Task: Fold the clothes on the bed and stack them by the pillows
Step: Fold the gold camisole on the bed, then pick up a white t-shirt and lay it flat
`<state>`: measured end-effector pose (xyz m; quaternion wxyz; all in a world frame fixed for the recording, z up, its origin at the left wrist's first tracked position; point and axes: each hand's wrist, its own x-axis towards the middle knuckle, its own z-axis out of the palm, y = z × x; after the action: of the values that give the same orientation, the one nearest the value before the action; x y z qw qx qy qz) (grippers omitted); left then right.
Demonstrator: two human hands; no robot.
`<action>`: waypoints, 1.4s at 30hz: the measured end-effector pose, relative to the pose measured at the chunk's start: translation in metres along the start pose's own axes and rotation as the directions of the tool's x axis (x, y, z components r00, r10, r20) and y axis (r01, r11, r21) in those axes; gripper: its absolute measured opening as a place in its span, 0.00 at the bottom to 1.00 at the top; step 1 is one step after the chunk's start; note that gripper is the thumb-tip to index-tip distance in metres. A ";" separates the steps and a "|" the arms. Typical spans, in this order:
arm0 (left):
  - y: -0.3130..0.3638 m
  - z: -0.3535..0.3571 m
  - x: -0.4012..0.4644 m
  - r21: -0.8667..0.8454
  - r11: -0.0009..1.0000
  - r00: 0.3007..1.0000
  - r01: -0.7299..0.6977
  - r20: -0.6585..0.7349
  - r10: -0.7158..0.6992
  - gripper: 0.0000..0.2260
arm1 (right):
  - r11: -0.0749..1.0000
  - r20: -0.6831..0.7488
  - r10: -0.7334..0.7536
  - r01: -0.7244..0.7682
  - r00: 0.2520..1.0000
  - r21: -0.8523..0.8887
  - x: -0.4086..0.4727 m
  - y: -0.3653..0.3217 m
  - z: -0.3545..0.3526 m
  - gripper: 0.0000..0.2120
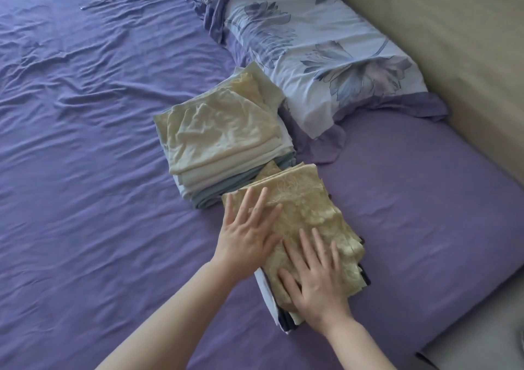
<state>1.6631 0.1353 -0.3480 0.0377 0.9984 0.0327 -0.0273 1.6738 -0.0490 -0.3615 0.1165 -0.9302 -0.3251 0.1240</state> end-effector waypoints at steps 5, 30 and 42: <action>0.006 0.020 0.014 -0.040 0.998 0.988 0.047 0.152 -0.040 0.29 | 0.997 0.072 0.034 -0.029 0.997 -0.072 0.005 0.011 0.001 0.30; -0.088 -0.042 -0.203 -0.104 0.775 0.764 0.624 0.289 -0.577 0.29 | 0.953 0.081 -0.301 0.303 0.950 -0.013 0.004 -0.176 -0.041 0.40; -0.260 -0.055 -0.462 -0.034 0.534 0.530 0.845 0.193 -0.826 0.24 | 0.746 0.238 -0.644 0.665 0.727 -0.014 -0.013 -0.446 0.071 0.43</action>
<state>1.1879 0.3691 -0.2863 0.0839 0.8510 0.5051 -0.1165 1.3852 0.2925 -0.2938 0.0706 -0.7407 -0.6487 0.1601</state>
